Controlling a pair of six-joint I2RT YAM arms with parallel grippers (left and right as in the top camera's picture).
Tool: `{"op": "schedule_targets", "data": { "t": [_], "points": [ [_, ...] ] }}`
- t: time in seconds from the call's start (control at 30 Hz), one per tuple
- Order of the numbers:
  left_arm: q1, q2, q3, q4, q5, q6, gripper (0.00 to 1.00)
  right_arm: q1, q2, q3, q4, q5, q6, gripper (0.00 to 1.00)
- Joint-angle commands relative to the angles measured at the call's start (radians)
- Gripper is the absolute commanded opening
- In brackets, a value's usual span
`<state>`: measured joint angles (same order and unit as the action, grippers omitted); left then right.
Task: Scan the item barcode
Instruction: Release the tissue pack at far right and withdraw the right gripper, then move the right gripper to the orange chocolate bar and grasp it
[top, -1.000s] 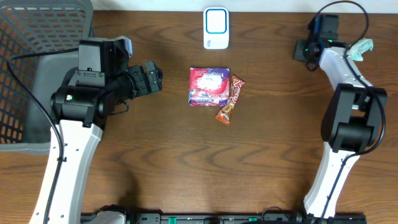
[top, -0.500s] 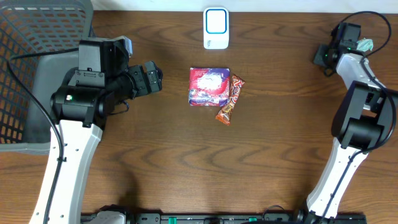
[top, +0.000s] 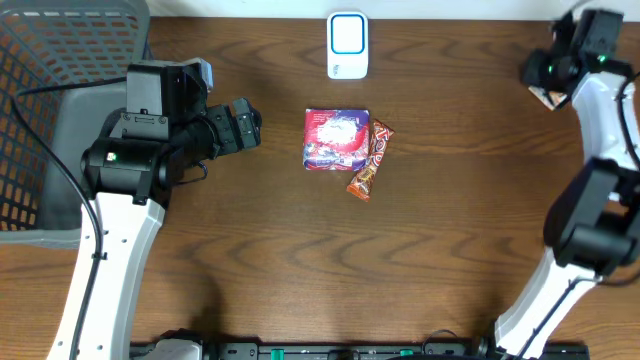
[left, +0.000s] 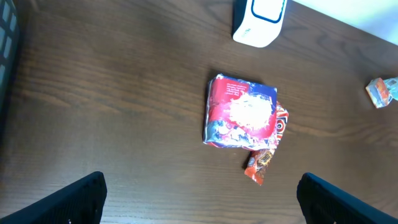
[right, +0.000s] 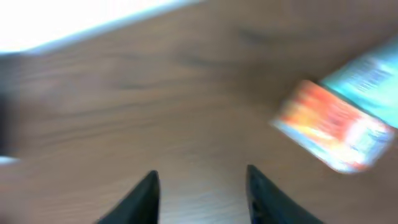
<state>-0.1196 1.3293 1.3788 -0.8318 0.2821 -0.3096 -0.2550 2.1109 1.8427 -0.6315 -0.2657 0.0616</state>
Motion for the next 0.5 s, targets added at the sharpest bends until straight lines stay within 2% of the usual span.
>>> {"op": "schedule_targets", "data": {
  "t": [0.0,0.07,0.17,0.23,0.47],
  "points": [
    [0.003,-0.009,0.0,-0.002,-0.006,0.01,0.98,0.063,-0.058,0.022,-0.077,-0.347,-0.014,0.53],
    [0.003,-0.009,0.0,-0.002,-0.006,0.01,0.98,0.098,-0.059,0.022,-0.155,-0.396,-0.014,0.64],
    [0.003,-0.009,0.0,-0.002,-0.006,0.01,0.98,0.156,-0.055,0.015,-0.297,-0.392,-0.014,0.7],
    [0.003,-0.009,0.0,-0.002,-0.006,0.01,0.98,0.196,-0.055,0.008,-0.37,-0.386,-0.014,0.99],
    [0.003,-0.009,0.0,-0.002,-0.006,0.01,0.98,0.305,-0.055,0.008,-0.535,-0.219,-0.014,0.99]
  ]
}}
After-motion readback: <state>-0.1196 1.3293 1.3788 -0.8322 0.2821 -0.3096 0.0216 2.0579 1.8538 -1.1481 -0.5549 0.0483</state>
